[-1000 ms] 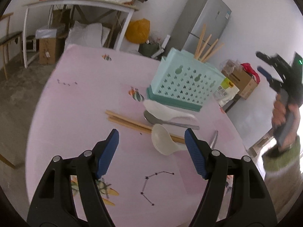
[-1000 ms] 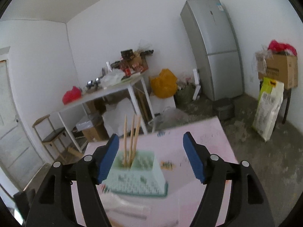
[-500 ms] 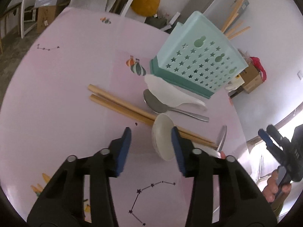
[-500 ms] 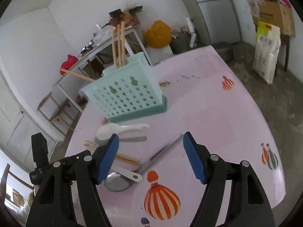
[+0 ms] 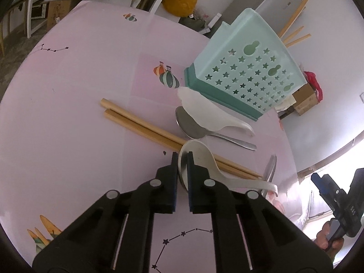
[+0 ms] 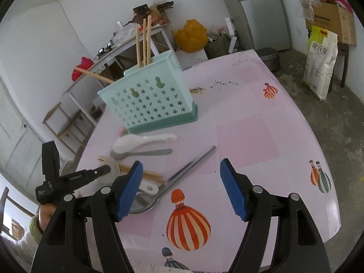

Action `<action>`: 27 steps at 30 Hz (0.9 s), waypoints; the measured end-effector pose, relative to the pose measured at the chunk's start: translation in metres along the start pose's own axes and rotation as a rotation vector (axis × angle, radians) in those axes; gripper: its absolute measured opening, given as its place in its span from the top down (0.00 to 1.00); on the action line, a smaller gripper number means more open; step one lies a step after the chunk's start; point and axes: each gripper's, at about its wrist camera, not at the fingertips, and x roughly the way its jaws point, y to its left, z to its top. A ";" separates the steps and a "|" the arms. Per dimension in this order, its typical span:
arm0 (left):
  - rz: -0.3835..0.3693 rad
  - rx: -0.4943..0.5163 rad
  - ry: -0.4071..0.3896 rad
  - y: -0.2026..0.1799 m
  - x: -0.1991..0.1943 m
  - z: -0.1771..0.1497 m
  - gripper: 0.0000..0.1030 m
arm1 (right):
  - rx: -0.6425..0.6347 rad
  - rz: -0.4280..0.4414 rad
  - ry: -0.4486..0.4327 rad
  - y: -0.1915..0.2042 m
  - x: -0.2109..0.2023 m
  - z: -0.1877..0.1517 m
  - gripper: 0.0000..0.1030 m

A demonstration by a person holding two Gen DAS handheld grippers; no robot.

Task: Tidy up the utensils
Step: 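Grasp a white plastic spoon with the left tool while the right tool moves toward a metal spoon, then close the right tool on the metal spoon handle while the left tool lifts the white spoon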

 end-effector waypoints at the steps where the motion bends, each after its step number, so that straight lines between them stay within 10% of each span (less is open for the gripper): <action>1: -0.006 -0.004 -0.002 0.001 -0.002 0.000 0.95 | -0.006 0.000 0.002 0.001 0.000 -0.001 0.34; 16: -0.100 -0.084 -0.064 0.011 -0.019 0.003 0.95 | -0.457 -0.077 0.041 0.088 0.006 -0.060 0.34; 27: -0.171 -0.120 -0.121 0.018 -0.038 0.006 0.95 | -0.754 -0.270 0.100 0.124 0.051 -0.098 0.64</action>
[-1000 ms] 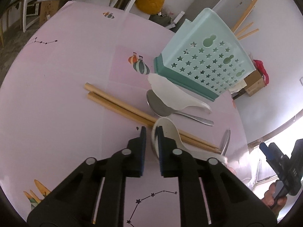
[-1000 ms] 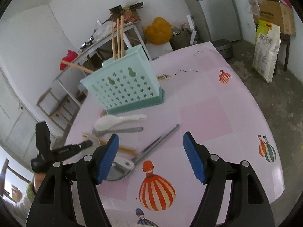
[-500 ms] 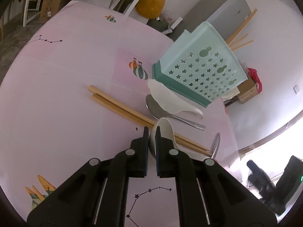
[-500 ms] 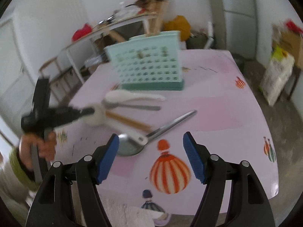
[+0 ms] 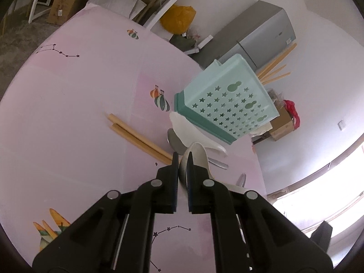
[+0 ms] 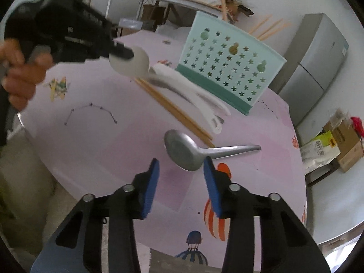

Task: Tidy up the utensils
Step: 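Close the right tool on the metal spoon handle while the left tool lifts the white spoon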

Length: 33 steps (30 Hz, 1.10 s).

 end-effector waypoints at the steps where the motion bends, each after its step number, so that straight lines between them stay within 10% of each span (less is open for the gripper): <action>1: -0.005 -0.004 -0.003 0.001 -0.001 0.001 0.95 | -0.010 -0.005 0.004 0.001 0.002 0.001 0.65; 21: -0.024 -0.022 -0.120 0.000 -0.069 0.016 0.95 | -0.056 -0.116 0.002 0.016 -0.002 0.017 0.94; 33: -0.029 0.073 -0.328 -0.035 -0.140 0.069 0.95 | 0.201 -0.084 -0.097 -0.036 -0.049 0.045 0.97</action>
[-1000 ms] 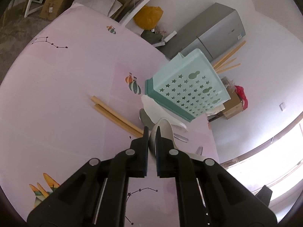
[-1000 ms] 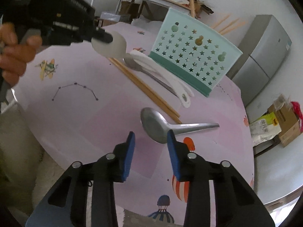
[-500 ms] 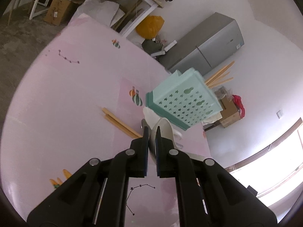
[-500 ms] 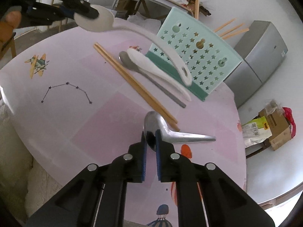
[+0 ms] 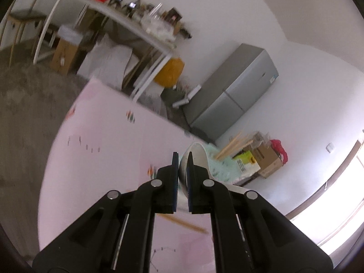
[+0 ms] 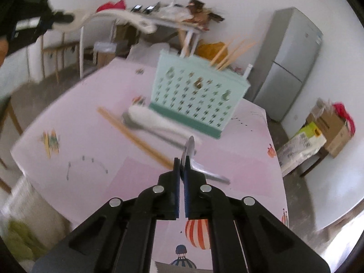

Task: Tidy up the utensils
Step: 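Close the right tool on the metal spoon handle while the left tool lifts the white spoon, then drop the white spoon into the holder with the left tool while the right tool carries the metal spoon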

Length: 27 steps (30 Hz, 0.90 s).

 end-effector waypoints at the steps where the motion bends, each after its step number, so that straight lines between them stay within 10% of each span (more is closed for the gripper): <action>1: 0.006 0.015 -0.016 -0.005 -0.001 0.006 0.95 | 0.033 0.008 -0.009 -0.006 -0.003 0.003 0.97; 13: 0.186 0.231 -0.167 -0.052 0.031 0.063 0.95 | 0.286 0.060 -0.130 -0.075 -0.030 0.029 0.97; 27: 0.300 0.507 -0.082 -0.097 0.115 0.054 0.95 | 0.372 0.083 -0.156 -0.109 -0.018 0.035 0.97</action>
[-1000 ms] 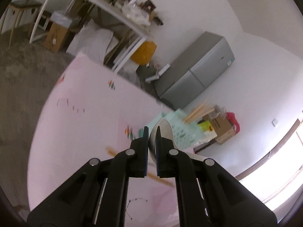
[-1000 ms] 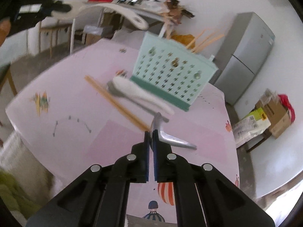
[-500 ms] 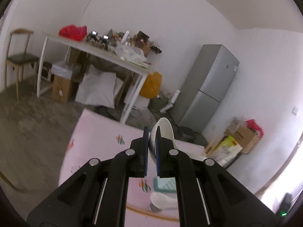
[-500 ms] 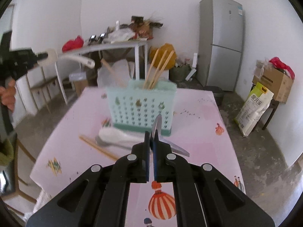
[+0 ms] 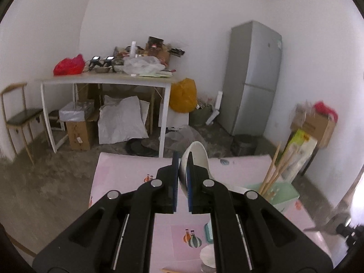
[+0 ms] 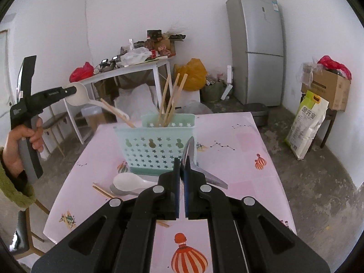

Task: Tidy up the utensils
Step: 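Drop the white spoon into the holder with the left tool while the right tool carries the metal spoon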

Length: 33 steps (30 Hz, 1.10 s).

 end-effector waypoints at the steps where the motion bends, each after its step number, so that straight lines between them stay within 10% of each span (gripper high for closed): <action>1: 0.010 0.032 0.007 -0.006 0.003 0.000 0.95 | 0.004 0.001 0.001 -0.002 0.002 0.000 0.97; 14: 0.056 0.248 0.067 -0.053 0.032 -0.008 0.95 | 0.041 0.009 0.024 -0.014 0.017 -0.005 0.97; 23: -0.136 -0.003 0.129 -0.026 0.052 -0.009 0.75 | 0.055 0.004 0.027 -0.020 0.016 -0.006 0.97; 33: -0.136 -0.114 0.072 0.000 0.029 -0.010 0.49 | 0.108 0.035 0.007 -0.031 0.011 0.001 0.97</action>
